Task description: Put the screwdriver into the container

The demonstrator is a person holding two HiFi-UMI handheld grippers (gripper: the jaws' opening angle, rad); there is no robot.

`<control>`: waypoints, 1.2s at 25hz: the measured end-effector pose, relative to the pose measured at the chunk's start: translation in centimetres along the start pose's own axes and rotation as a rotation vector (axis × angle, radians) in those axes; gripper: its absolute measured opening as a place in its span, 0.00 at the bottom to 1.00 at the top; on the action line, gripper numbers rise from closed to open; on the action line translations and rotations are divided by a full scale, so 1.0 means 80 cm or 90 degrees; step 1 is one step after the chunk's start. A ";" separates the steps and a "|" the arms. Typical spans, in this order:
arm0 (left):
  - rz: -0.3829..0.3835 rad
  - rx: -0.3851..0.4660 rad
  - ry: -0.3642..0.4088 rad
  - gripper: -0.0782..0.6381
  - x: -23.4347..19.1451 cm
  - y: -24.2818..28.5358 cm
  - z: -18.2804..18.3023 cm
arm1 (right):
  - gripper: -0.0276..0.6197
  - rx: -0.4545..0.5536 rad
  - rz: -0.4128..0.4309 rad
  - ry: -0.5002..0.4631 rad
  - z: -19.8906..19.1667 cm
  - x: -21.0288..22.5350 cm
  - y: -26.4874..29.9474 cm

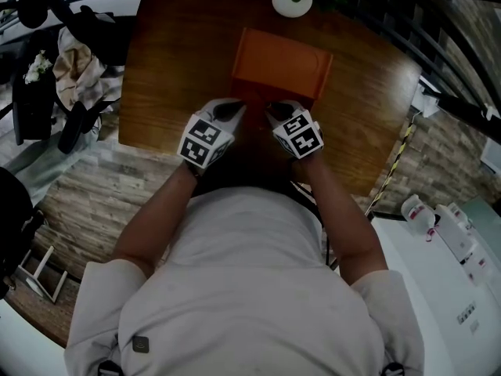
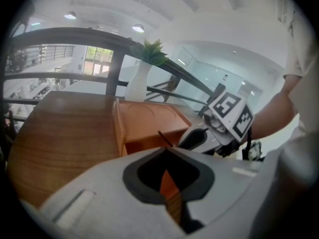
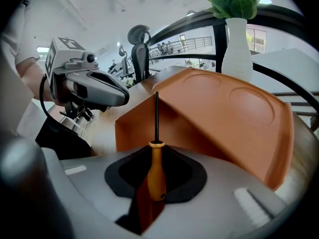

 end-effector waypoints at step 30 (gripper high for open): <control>-0.008 -0.003 -0.028 0.11 -0.010 0.011 -0.009 | 0.17 -0.048 0.022 0.027 -0.005 0.009 0.048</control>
Point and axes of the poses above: the fingertips, and each gripper's own axes: y forward along the fingers, x to its right, z out of its top, the point moved 6 cm from there along -y, backward along the fingers, and after that the axes turned 9 degrees about y, right-handed, at the moved point
